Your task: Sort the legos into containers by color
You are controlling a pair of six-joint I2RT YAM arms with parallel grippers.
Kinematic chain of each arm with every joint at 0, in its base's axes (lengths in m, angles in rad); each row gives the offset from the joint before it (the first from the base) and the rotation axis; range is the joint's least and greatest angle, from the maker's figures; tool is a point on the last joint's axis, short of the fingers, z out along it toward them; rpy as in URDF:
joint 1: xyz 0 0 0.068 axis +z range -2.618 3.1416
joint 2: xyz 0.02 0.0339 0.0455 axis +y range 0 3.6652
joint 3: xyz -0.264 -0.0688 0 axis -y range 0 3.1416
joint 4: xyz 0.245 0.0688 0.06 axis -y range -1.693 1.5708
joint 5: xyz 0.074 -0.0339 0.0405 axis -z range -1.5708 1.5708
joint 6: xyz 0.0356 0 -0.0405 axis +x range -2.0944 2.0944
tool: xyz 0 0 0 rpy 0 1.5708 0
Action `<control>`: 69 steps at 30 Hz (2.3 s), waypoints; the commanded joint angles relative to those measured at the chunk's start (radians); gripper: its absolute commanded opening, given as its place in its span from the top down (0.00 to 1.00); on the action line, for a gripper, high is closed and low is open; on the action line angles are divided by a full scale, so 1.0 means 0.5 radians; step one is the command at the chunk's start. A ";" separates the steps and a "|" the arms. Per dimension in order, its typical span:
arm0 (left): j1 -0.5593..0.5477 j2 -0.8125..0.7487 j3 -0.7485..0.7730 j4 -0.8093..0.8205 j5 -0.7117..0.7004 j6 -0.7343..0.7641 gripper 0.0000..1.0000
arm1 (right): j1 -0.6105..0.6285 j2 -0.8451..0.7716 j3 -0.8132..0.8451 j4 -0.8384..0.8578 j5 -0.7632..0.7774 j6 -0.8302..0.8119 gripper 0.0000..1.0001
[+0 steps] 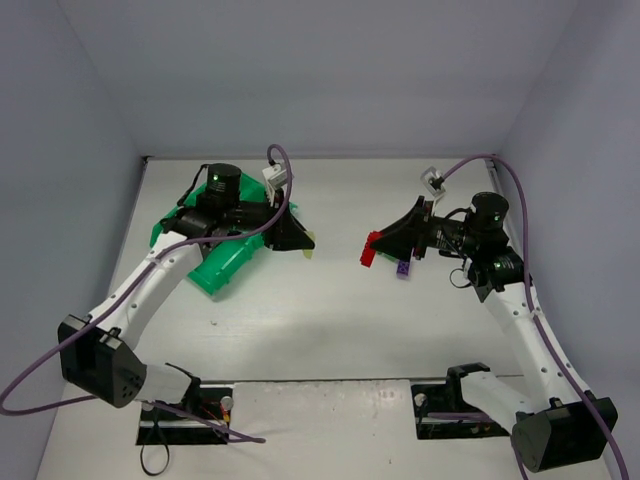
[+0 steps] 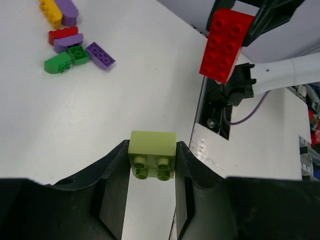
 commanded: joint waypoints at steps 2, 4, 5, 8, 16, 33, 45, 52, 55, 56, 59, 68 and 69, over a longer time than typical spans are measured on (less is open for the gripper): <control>0.043 -0.124 0.009 -0.091 -0.196 0.103 1.00 | -0.014 -0.027 0.012 0.080 0.027 -0.031 1.00; 0.067 -0.149 0.006 -0.153 -0.288 0.110 1.00 | -0.011 -0.024 0.015 0.071 0.052 -0.037 1.00; 0.076 -0.152 0.006 -0.168 -0.303 0.119 1.00 | -0.011 -0.021 0.018 0.065 0.058 -0.040 1.00; 0.125 -0.192 -0.015 -0.199 -0.392 0.116 1.00 | -0.011 -0.005 0.033 0.056 0.092 -0.037 1.00; 0.193 -0.266 -0.015 -0.310 -0.659 0.137 1.00 | -0.014 0.032 0.073 0.040 0.150 -0.049 1.00; 0.337 -0.333 0.034 -0.426 -1.141 0.125 1.00 | -0.017 0.176 0.162 -0.006 0.205 -0.071 1.00; 0.365 -0.358 0.068 -0.463 -1.386 0.147 1.00 | -0.017 0.216 0.189 -0.015 0.245 -0.052 1.00; 0.383 -0.361 0.065 -0.469 -1.512 0.140 1.00 | -0.017 0.222 0.189 -0.024 0.285 -0.052 1.00; 0.389 -0.355 0.071 -0.472 -1.552 0.134 1.00 | -0.017 0.225 0.189 -0.027 0.300 -0.052 1.00; 0.389 -0.355 0.071 -0.475 -1.567 0.131 1.00 | -0.017 0.231 0.189 -0.033 0.306 -0.052 1.00; 0.392 -0.346 0.077 -0.478 -1.610 0.134 1.00 | -0.017 0.234 0.193 -0.036 0.309 -0.055 1.00; 0.402 -0.327 0.071 -0.451 -1.727 0.131 1.00 | -0.017 0.234 0.199 -0.052 0.328 -0.068 1.00; 0.402 -0.315 0.071 -0.439 -1.736 0.134 1.00 | -0.017 0.234 0.196 -0.055 0.334 -0.071 1.00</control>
